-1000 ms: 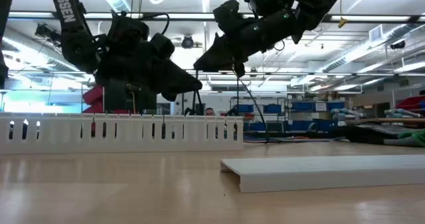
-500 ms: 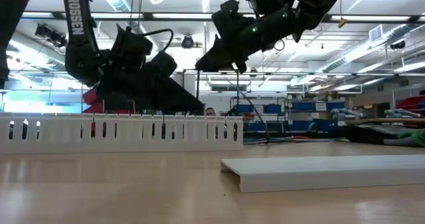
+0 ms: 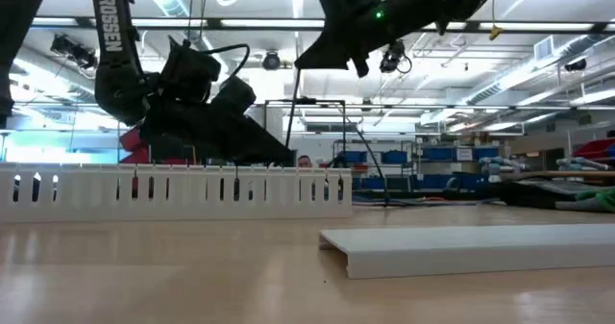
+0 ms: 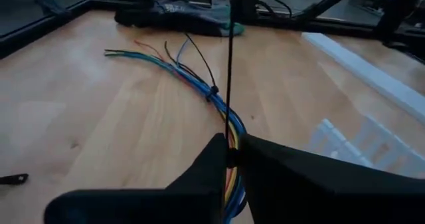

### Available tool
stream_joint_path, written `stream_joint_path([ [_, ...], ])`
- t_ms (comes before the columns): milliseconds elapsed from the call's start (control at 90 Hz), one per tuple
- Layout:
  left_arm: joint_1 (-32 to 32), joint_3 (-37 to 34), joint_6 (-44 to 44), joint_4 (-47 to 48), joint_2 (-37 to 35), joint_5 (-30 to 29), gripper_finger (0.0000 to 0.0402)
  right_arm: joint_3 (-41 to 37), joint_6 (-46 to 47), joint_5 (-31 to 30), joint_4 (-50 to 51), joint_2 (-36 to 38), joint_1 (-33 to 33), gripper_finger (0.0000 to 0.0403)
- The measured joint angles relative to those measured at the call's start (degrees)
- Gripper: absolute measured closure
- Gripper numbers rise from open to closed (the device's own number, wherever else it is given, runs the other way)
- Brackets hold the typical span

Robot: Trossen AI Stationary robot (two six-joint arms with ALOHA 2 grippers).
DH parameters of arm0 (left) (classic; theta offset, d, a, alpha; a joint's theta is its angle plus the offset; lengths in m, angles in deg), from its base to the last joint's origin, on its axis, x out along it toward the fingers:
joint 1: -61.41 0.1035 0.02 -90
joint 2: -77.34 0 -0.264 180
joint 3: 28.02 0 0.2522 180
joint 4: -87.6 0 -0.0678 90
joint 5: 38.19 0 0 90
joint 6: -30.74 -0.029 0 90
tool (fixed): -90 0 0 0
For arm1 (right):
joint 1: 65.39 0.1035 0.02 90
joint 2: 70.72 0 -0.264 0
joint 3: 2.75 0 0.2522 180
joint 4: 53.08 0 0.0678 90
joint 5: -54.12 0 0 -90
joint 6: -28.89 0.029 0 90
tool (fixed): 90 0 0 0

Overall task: Ziptie cables
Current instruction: Wrap the cable wires with the black zip tie

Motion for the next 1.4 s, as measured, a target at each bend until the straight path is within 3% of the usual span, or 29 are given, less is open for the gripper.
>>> stream_joint_path([
  [589,-0.02,-0.09,-2.45,7.0,0.04,-2.44,0.0382,0.09,-1.54,-4.45,-0.49,0.77,-0.02,0.0403],
  [1400,0.0,-0.05,-2.51,9.92,-0.01,-3.33,0.0383,0.08,-12.3,-18.64,-9.23,1.38,1.64,0.0403],
])
